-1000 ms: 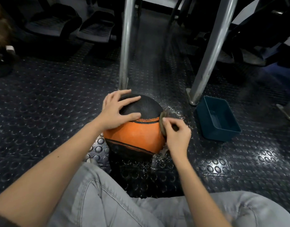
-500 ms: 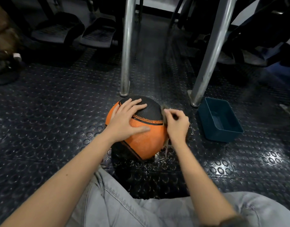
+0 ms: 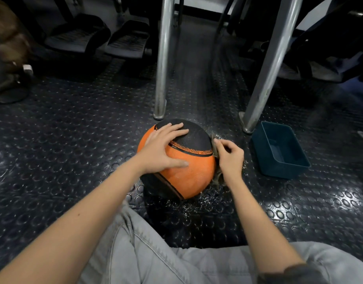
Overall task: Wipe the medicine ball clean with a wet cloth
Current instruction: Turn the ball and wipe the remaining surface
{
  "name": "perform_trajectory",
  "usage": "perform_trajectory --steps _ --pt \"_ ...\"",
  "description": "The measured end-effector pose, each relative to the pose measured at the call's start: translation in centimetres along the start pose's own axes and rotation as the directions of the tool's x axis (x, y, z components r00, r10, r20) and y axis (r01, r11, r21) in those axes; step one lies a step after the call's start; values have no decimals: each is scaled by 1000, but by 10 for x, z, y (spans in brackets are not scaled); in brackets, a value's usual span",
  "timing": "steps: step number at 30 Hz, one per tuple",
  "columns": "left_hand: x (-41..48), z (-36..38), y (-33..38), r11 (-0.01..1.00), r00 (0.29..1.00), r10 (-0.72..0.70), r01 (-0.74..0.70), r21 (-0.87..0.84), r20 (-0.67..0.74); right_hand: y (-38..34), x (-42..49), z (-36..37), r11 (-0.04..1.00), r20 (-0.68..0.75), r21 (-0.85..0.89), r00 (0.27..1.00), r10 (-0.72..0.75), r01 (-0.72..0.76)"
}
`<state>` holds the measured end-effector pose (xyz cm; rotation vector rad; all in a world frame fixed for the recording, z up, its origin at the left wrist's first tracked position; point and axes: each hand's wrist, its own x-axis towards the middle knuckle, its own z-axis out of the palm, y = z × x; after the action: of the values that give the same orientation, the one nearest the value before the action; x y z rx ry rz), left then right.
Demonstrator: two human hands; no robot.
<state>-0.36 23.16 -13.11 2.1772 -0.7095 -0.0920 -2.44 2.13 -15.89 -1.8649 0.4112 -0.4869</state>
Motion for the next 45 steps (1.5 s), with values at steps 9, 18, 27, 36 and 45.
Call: perform_trajectory --steps 9,18,27,36,45 --pt "-1 -10 -12 974 994 39 -61 220 103 -31 39 8 962 38 -219 984 175 -162" --pt "14 27 9 976 990 -77 98 193 -116 -35 -34 -3 757 166 -451 878 -449 473" --pt "4 27 12 973 990 -88 109 202 -110 -27 -21 -1 893 43 -367 963 -265 262" --pt "2 36 17 965 990 -106 124 232 -89 -16 6 -1 946 -25 -286 986 -165 151" --pt "3 34 24 969 991 -132 133 207 -17 -13 -13 -8 907 -13 -290 947 -322 305"
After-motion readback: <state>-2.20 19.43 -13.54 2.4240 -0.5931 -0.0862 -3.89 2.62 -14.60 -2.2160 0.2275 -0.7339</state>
